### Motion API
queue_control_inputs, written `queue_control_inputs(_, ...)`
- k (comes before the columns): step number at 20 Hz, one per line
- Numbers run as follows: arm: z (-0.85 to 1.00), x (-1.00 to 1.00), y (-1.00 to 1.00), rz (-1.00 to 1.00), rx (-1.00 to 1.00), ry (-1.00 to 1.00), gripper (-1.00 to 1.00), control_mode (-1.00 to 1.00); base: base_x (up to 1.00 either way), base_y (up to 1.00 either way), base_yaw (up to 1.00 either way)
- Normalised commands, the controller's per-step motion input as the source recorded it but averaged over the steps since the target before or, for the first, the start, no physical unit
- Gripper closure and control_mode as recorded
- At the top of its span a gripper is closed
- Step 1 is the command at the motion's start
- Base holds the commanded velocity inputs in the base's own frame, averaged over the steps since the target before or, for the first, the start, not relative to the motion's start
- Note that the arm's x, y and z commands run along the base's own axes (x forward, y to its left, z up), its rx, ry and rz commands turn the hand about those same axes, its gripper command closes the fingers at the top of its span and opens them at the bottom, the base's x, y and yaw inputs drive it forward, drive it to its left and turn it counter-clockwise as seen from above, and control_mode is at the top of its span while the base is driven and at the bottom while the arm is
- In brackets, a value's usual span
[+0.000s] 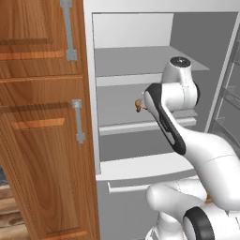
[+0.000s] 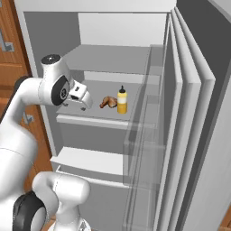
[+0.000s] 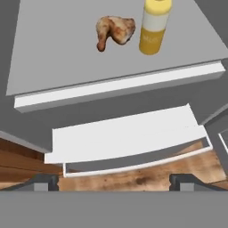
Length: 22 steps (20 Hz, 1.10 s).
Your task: Pick chicken drumstick from the fridge and place it on the plate on the counter.
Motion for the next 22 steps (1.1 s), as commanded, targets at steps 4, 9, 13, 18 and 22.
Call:
queue_control_inputs(4, 0.0, 0.16, 0.0, -0.19, 0.0, 0.0, -1.0, -1.0, 0.0, 0.0, 0.0)
queue_control_inputs(9, -0.05, 0.31, 0.0, -0.18, -0.01, 0.0, -1.0, -1.0, 0.0, 0.0, 0.0)
queue_control_inputs(13, -0.17, 0.41, 0.0, -0.12, -0.06, 0.0, -1.0, -1.0, 0.0, 0.0, 0.0)
queue_control_inputs(18, -0.31, 0.38, 0.0, -0.05, -0.1, 0.0, -1.0, -1.0, 0.0, 0.0, 0.0)
queue_control_inputs(22, -0.37, 0.23, 0.0, -0.01, -0.08, 0.0, -1.0, -1.0, 0.0, 0.0, 0.0)
